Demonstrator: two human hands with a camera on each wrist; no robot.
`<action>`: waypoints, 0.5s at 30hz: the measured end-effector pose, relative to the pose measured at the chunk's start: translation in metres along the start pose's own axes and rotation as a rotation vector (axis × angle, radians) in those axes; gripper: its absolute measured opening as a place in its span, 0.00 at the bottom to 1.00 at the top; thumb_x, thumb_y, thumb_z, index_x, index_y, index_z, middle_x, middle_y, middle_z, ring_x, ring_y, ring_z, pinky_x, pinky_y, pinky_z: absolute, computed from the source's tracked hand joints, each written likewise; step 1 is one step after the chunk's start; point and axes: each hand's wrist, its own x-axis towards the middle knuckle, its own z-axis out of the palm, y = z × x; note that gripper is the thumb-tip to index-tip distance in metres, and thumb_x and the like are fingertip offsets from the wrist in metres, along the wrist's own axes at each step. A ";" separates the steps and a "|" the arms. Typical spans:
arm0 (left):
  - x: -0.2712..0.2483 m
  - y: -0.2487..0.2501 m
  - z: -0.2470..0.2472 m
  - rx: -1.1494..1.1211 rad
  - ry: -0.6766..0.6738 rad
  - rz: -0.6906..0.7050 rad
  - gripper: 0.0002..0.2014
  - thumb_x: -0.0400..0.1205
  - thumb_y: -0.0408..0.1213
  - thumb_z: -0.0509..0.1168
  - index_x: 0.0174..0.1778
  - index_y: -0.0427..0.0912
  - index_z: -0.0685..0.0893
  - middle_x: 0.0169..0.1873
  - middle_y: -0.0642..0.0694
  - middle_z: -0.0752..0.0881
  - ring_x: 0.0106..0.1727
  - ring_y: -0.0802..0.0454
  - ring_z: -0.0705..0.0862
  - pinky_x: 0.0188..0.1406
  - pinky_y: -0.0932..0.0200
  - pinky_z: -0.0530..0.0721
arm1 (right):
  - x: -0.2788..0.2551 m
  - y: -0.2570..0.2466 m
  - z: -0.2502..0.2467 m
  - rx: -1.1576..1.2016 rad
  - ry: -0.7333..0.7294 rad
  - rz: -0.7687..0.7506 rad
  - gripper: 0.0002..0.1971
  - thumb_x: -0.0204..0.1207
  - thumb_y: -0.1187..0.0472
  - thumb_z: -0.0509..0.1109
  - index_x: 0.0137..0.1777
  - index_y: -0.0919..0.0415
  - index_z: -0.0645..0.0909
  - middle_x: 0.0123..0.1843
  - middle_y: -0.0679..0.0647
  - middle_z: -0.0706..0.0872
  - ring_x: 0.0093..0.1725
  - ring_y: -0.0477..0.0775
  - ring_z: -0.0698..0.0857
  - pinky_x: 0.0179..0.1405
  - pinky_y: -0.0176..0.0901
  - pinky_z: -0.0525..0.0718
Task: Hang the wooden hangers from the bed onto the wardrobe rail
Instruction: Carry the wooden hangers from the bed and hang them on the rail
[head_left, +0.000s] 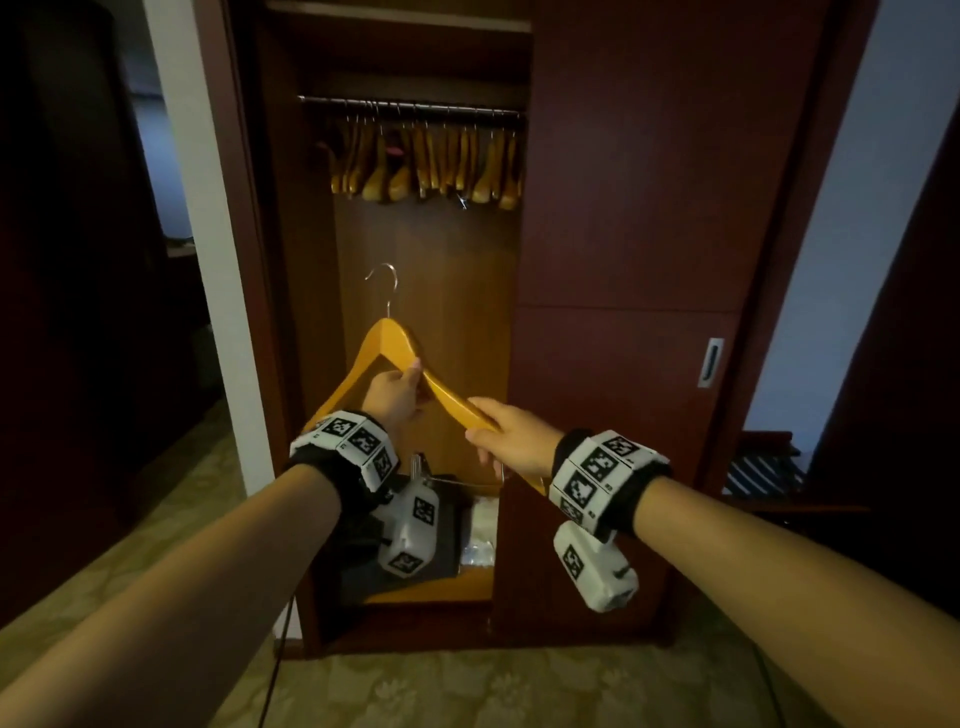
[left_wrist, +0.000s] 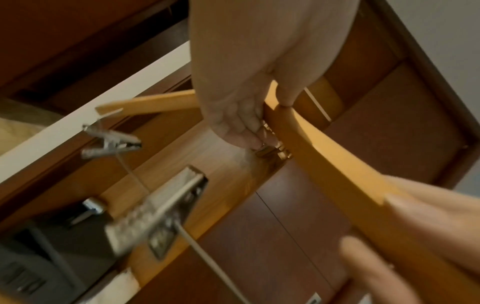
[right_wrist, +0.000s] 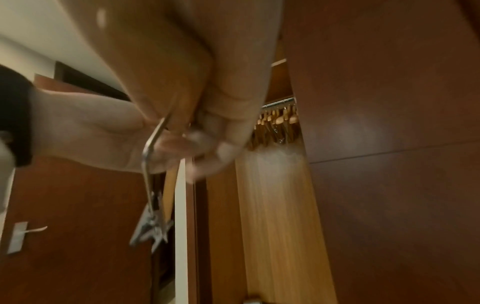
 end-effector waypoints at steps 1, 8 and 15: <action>0.018 -0.001 -0.003 -0.010 -0.004 -0.026 0.17 0.87 0.47 0.54 0.45 0.39 0.80 0.45 0.42 0.85 0.53 0.45 0.84 0.53 0.50 0.81 | 0.015 0.001 -0.002 -0.007 0.029 -0.016 0.26 0.84 0.59 0.59 0.80 0.57 0.59 0.46 0.56 0.80 0.38 0.49 0.80 0.39 0.43 0.82; 0.137 0.019 -0.007 0.164 -0.176 0.072 0.18 0.87 0.49 0.54 0.63 0.40 0.77 0.53 0.41 0.84 0.49 0.48 0.82 0.48 0.54 0.78 | 0.163 -0.002 -0.044 0.057 0.237 0.013 0.22 0.82 0.63 0.63 0.76 0.59 0.68 0.35 0.48 0.78 0.29 0.43 0.77 0.26 0.34 0.77; 0.278 0.048 -0.025 0.191 0.045 0.256 0.19 0.83 0.47 0.62 0.66 0.41 0.77 0.55 0.44 0.84 0.57 0.47 0.83 0.61 0.50 0.82 | 0.311 -0.001 -0.091 0.159 0.454 0.170 0.23 0.80 0.68 0.63 0.75 0.61 0.68 0.47 0.60 0.82 0.29 0.51 0.79 0.43 0.51 0.88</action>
